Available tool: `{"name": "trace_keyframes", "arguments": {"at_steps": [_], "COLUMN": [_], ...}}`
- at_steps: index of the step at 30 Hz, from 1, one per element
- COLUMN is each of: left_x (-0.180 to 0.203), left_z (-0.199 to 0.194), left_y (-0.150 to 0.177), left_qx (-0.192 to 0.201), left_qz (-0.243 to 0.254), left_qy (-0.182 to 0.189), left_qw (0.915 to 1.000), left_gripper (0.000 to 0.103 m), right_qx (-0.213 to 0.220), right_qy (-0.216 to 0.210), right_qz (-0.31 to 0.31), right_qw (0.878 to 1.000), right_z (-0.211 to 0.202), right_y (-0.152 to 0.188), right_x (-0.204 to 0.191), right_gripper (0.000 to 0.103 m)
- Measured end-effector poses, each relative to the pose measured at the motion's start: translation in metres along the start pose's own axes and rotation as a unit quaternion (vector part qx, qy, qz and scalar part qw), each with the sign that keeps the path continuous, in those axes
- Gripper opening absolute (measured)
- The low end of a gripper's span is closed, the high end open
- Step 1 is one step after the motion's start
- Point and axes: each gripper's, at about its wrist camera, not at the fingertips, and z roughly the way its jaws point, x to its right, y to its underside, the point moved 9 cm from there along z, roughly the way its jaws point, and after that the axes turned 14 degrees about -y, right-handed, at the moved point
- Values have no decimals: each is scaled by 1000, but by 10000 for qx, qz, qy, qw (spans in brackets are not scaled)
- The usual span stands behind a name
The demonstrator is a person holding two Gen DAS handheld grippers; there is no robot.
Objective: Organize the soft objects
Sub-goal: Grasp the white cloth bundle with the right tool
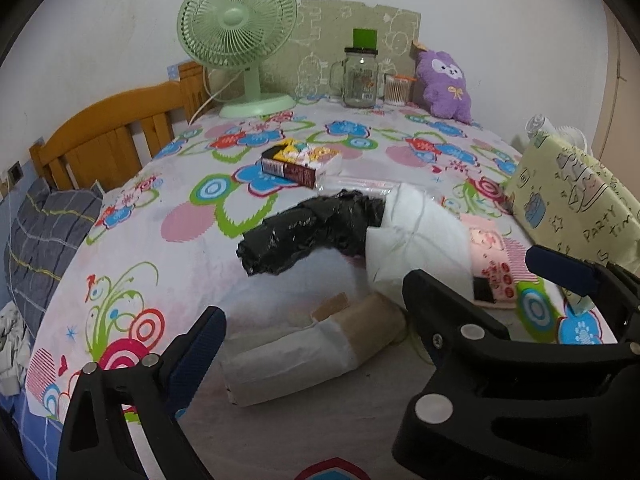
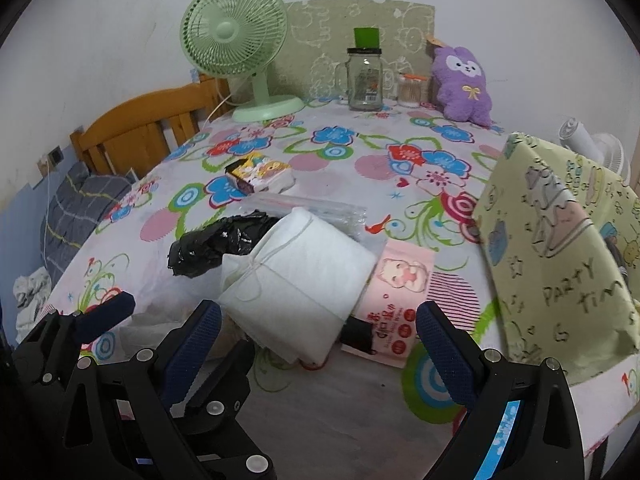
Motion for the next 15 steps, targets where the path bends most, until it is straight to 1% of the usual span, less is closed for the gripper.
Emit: {"name": "trace_keyframes", "arguments": {"at_steps": [2,5,6,8,15], "left_x": [0,-2,-3,-4,-11], "left_z": [3,6,8,10,15], "left_y": [1,1,0,-1,-6], "left_qx": [-45,-65,-45,4,11], "left_qz": [-27,-81,-77,-55,-205], "left_qy": [12,21,-18,-125,-90], "left_qw": [10000,9999,10000,9999,9997], "left_gripper": [92,88,87,81,74], "right_qx": [-45,-106,-122,-144,-162], "right_qy": [4,18,26,32,3], "right_qz": [19,53,54,58,98], "right_qw": [10000,9999,9999,9999,9998], "right_z": [4,10,12,14,22], "right_y": [1,1,1,0,-3], "right_x": [1,2,2,2,2], "right_gripper": [99,99,99,99,99]}}
